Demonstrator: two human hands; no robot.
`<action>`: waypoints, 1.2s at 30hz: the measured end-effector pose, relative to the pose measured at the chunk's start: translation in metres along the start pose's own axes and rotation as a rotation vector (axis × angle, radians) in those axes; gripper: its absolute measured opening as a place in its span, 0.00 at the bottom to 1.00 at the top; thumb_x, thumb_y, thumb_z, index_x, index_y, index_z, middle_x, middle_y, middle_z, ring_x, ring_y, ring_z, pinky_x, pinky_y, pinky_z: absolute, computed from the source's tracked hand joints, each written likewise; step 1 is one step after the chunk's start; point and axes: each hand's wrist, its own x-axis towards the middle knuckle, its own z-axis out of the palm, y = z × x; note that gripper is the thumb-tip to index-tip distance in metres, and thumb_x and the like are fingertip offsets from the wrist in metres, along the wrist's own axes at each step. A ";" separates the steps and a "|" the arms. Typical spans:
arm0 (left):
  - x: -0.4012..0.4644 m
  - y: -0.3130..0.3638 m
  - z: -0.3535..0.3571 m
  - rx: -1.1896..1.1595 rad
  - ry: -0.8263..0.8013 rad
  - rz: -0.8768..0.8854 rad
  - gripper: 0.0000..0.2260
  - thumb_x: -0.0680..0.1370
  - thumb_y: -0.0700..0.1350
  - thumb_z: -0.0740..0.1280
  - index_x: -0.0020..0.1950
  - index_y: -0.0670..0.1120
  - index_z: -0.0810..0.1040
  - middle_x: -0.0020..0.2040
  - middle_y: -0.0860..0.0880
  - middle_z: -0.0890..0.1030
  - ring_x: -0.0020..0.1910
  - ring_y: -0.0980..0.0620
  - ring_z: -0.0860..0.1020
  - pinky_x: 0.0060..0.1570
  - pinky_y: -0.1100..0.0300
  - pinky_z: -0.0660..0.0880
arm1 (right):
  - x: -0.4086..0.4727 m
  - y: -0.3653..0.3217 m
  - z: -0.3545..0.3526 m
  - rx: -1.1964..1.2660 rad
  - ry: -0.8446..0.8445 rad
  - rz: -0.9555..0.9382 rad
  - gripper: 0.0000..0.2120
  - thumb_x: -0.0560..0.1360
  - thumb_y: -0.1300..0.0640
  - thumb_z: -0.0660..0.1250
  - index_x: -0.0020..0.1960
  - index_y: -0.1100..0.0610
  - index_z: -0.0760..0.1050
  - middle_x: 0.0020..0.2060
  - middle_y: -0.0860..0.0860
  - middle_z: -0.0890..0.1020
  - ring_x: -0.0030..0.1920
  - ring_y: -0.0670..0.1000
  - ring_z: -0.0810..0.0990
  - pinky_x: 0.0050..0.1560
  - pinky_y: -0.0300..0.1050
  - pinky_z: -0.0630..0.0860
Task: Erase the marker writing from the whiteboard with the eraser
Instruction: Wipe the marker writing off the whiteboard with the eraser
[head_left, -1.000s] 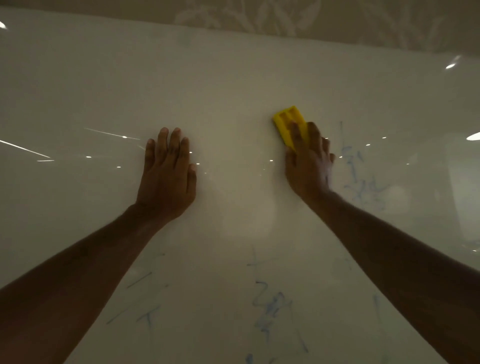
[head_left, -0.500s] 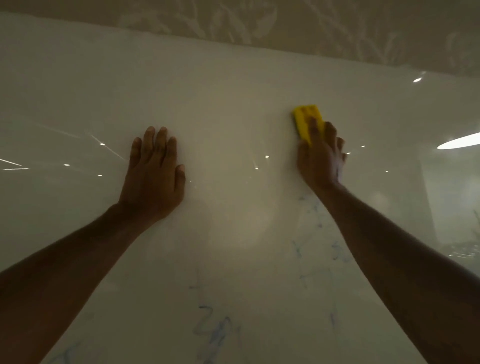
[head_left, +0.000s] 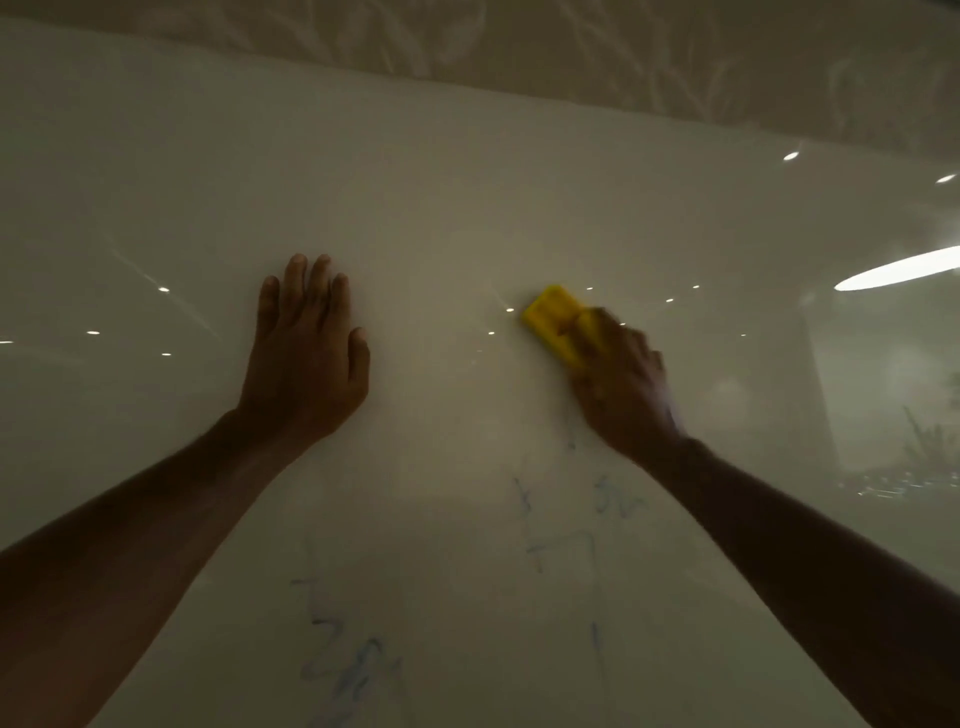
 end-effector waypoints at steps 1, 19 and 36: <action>-0.001 0.001 0.001 -0.003 -0.001 -0.005 0.28 0.81 0.47 0.52 0.75 0.31 0.66 0.77 0.30 0.66 0.79 0.29 0.60 0.77 0.33 0.55 | 0.001 0.014 0.001 0.023 0.031 0.181 0.28 0.79 0.48 0.57 0.79 0.42 0.57 0.76 0.52 0.64 0.63 0.64 0.70 0.56 0.60 0.75; -0.026 0.011 0.004 0.014 0.028 0.018 0.27 0.82 0.47 0.55 0.76 0.32 0.65 0.78 0.29 0.64 0.78 0.28 0.59 0.78 0.35 0.53 | -0.086 0.010 0.006 0.043 -0.021 0.114 0.25 0.81 0.50 0.60 0.78 0.44 0.62 0.74 0.54 0.67 0.61 0.62 0.70 0.53 0.57 0.74; -0.050 0.010 0.006 0.033 0.017 0.043 0.28 0.82 0.48 0.55 0.77 0.31 0.63 0.79 0.28 0.60 0.79 0.26 0.57 0.79 0.39 0.48 | -0.187 -0.003 0.015 0.065 -0.052 0.149 0.24 0.81 0.50 0.58 0.76 0.47 0.65 0.75 0.57 0.68 0.64 0.65 0.73 0.56 0.58 0.74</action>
